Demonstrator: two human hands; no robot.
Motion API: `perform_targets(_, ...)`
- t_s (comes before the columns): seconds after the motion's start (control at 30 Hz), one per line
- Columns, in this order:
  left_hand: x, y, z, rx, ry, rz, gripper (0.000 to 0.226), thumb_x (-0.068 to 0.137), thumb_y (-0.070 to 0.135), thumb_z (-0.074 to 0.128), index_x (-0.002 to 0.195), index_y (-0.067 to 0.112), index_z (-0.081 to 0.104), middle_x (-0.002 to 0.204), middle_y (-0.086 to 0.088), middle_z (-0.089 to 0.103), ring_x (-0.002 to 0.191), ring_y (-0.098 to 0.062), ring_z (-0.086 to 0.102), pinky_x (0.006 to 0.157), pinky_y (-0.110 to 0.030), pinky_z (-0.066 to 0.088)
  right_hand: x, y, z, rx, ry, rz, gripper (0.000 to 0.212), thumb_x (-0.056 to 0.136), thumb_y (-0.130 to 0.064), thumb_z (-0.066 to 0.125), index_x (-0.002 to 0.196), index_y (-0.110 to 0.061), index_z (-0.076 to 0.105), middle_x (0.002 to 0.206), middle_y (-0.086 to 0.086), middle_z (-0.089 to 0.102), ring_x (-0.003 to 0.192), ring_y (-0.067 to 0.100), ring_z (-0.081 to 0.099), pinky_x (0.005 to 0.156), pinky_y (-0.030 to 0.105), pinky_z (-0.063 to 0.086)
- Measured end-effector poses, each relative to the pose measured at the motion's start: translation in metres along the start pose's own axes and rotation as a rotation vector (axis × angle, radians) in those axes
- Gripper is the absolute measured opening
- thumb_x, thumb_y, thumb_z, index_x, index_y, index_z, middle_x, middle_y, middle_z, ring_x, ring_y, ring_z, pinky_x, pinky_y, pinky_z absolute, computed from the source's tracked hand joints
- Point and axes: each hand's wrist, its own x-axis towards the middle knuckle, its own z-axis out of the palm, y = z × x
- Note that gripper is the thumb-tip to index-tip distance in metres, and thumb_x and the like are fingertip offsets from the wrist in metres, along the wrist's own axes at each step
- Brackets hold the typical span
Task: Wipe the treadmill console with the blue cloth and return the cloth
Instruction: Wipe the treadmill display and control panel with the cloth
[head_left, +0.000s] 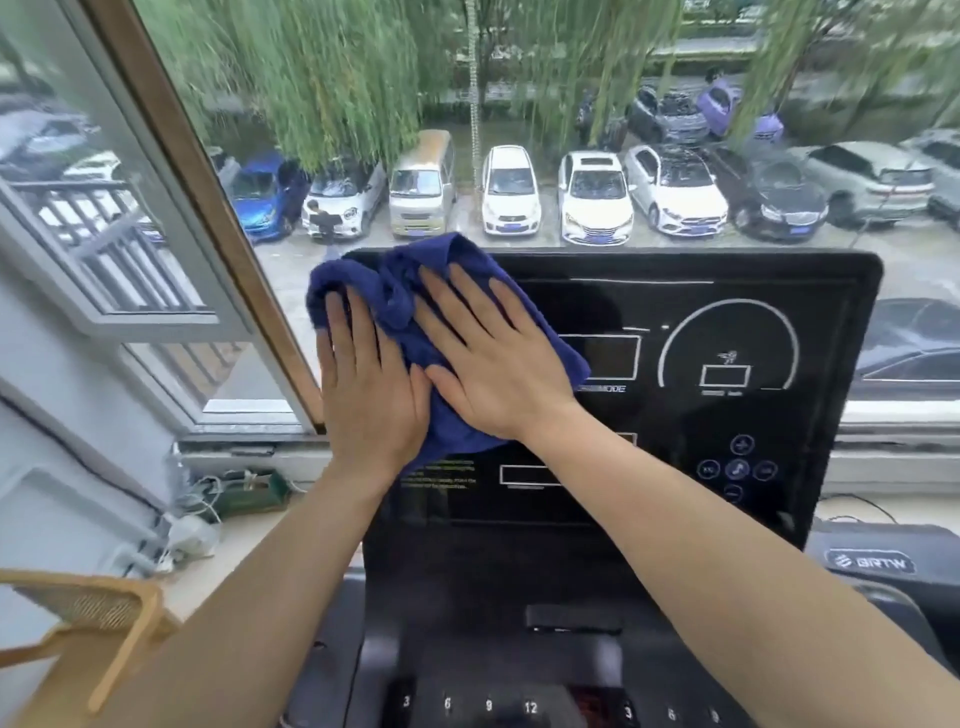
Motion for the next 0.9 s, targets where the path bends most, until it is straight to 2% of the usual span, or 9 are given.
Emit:
perform_targets(0.13,0.026,0.071,0.002,0.035,0.007,0.135,0.07,0.097,0.035,0.039,0.154,-0.003,0.022,0.159,-0.026,0.027,0.148,-0.039,0.021,0.122,-0.046,0.004,-0.051,0.072,-0.01,-0.065,0.023,0.141,0.069,0.099,-0.044,0.039,0.157,-0.011,0.02,0.165,0.01,0.019,0.152,0.027,0.016,0.122,0.04,-0.003)
perform_targets(0.23,0.029,0.131,0.006,0.031,0.023,0.252,0.073,0.097,0.038,0.046,0.153,-0.003,0.025,0.158,-0.025,0.029,0.148,-0.037,0.022,0.123,-0.044,0.002,-0.097,0.13,-0.017,-0.075,0.059,0.264,0.075,0.098,-0.043,0.041,0.156,-0.003,0.015,0.163,0.011,0.013,0.151,0.031,0.016,0.122,0.041,0.001)
perform_targets(0.3,0.027,0.167,0.009,0.004,0.029,0.316,0.073,0.097,0.039,0.047,0.153,-0.001,0.026,0.159,-0.022,0.029,0.148,-0.034,0.023,0.123,-0.045,0.008,-0.126,0.16,-0.02,-0.058,0.053,0.374,0.079,0.097,-0.044,0.042,0.156,-0.001,0.013,0.164,0.014,0.009,0.151,0.033,0.012,0.123,0.043,0.002)
perform_targets(0.4,0.019,0.21,0.016,-0.04,-0.006,0.403,0.072,0.098,0.04,0.044,0.156,0.003,0.021,0.161,-0.017,0.029,0.148,-0.032,0.026,0.121,-0.047,0.015,-0.16,0.182,-0.019,-0.002,0.08,0.555,0.08,0.095,-0.042,0.042,0.156,0.0,0.012,0.164,0.02,0.009,0.151,0.036,0.009,0.124,0.043,0.001)
perform_targets(0.5,0.006,0.23,0.024,-0.048,-0.028,0.505,0.069,0.1,0.039,0.042,0.157,0.008,0.021,0.16,-0.011,0.032,0.143,-0.031,0.031,0.12,-0.047,0.019,-0.181,0.18,-0.015,0.081,0.141,0.728,0.079,0.094,-0.037,0.042,0.156,0.002,0.01,0.164,0.022,0.01,0.151,0.038,0.01,0.124,0.046,0.008)
perform_targets(0.63,-0.017,0.222,0.03,-0.036,-0.049,0.623,0.066,0.101,0.038,0.042,0.157,0.008,0.022,0.16,-0.008,0.034,0.144,-0.028,0.029,0.12,-0.044,0.016,-0.192,0.142,-0.006,0.117,0.111,0.867,0.079,0.093,-0.036,0.04,0.155,0.003,0.012,0.164,0.022,0.008,0.15,0.036,0.01,0.124,0.043,0.007)
perform_targets(0.7,-0.028,0.201,0.031,-0.01,-0.054,0.633,0.065,0.102,0.038,0.041,0.156,0.007,0.023,0.16,-0.009,0.035,0.145,-0.027,0.028,0.122,-0.043,0.014,-0.189,0.112,0.003,0.109,0.062,0.815,0.078,0.095,-0.038,0.04,0.156,0.0,0.01,0.164,0.019,0.003,0.15,0.036,0.01,0.123,0.044,0.007)
perform_targets(0.83,-0.036,0.134,0.023,0.034,-0.045,0.538,0.059,0.103,0.036,0.04,0.154,0.007,0.031,0.157,-0.01,0.039,0.144,-0.03,0.036,0.121,-0.045,0.019,-0.153,0.061,0.011,0.092,0.077,0.706,0.089,0.095,-0.039,0.048,0.157,-0.009,-0.008,0.163,0.01,-0.001,0.15,0.033,0.013,0.123,0.042,0.01)
perform_targets(0.9,-0.033,0.1,0.018,0.033,-0.03,0.494,0.058,0.103,0.034,0.042,0.153,0.006,0.034,0.157,-0.012,0.039,0.144,-0.031,0.036,0.122,-0.045,0.016,-0.122,0.04,0.012,0.06,0.065,0.643,0.088,0.096,-0.041,0.047,0.157,-0.005,-0.006,0.163,0.012,0.002,0.149,0.033,0.014,0.123,0.042,0.011)
